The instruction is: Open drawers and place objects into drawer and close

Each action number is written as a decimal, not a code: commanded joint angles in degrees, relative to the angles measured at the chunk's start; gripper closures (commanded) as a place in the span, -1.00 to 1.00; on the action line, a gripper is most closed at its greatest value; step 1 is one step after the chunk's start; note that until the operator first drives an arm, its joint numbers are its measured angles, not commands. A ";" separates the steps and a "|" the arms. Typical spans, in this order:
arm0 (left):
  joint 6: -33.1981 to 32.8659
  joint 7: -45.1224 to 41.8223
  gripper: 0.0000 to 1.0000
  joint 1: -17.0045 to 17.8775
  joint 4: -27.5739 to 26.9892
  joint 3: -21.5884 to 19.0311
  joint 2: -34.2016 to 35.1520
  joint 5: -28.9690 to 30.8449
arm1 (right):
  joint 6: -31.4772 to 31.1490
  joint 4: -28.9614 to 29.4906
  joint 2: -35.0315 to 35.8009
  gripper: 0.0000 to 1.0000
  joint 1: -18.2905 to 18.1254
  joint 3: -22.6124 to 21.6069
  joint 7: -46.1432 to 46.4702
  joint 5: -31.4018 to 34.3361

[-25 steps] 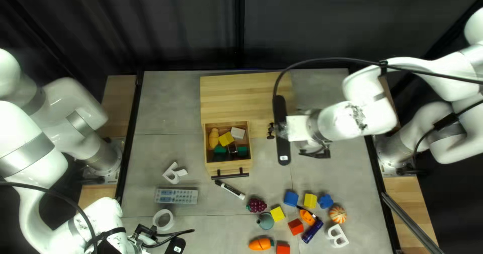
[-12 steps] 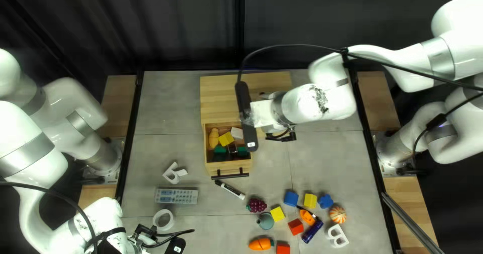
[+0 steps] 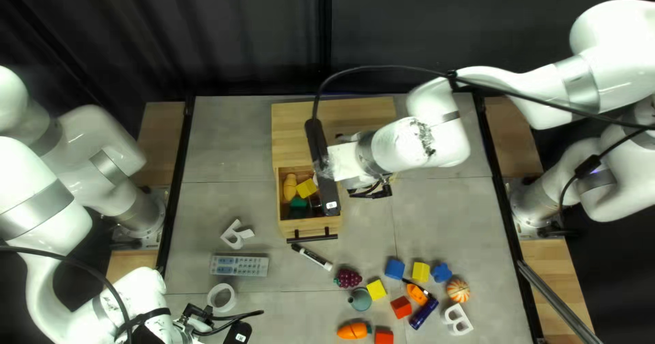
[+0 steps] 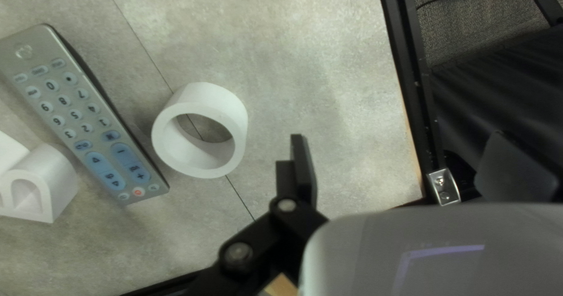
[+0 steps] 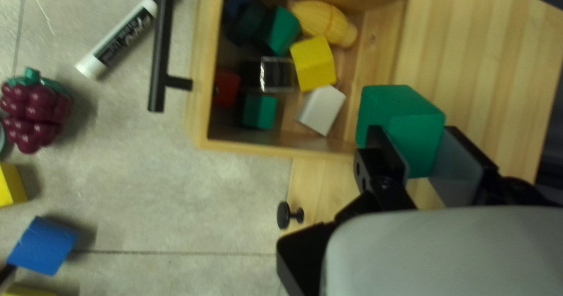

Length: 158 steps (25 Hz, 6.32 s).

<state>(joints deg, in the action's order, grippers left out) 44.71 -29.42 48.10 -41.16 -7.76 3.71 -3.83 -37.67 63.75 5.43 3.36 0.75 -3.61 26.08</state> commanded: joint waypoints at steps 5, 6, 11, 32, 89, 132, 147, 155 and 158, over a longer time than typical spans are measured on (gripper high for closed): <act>0.00 0.00 -1.00 0.00 0.00 0.00 0.00 0.00 | -15.07 10.41 5.32 -1.00 2.08 -1.76 -3.66 -5.61; 0.00 0.00 -1.00 0.00 0.00 0.00 0.00 0.00 | -19.05 11.08 5.35 -1.00 2.98 -2.23 -6.59 -6.29; 0.00 0.00 -1.00 0.00 0.00 0.00 0.00 0.00 | -29.41 6.73 -0.20 -1.00 5.81 -4.56 -15.83 -9.41; 0.00 0.00 -1.00 0.00 0.00 0.00 0.00 0.00 | -30.63 -0.83 -6.38 -1.00 8.20 -6.91 -35.92 -16.23; 0.00 0.00 -1.00 0.00 0.00 0.00 0.00 0.00 | 8.99 -21.23 6.15 -1.00 7.16 -10.04 -31.27 -29.59; 0.00 0.00 -1.00 0.00 0.00 0.00 0.00 0.00 | -6.78 3.07 1.80 0.75 0.84 -1.35 -26.84 -5.71; 0.00 0.00 -1.00 0.00 0.00 0.00 0.00 0.00 | -12.67 3.06 2.00 -1.00 6.07 -5.92 -35.77 -9.83; 0.00 0.00 -1.00 0.00 0.00 0.00 0.00 0.00 | -16.40 2.33 4.93 -1.00 11.31 -10.11 -46.03 -13.94; 0.00 0.00 -1.00 0.00 0.00 0.00 0.00 0.00 | -15.07 2.68 7.06 -1.00 12.15 -10.36 -47.73 -13.37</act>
<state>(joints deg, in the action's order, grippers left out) 44.71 -29.42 48.10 -41.16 -7.76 3.71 -3.83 -53.65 66.35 11.09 14.81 -9.31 -50.06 12.41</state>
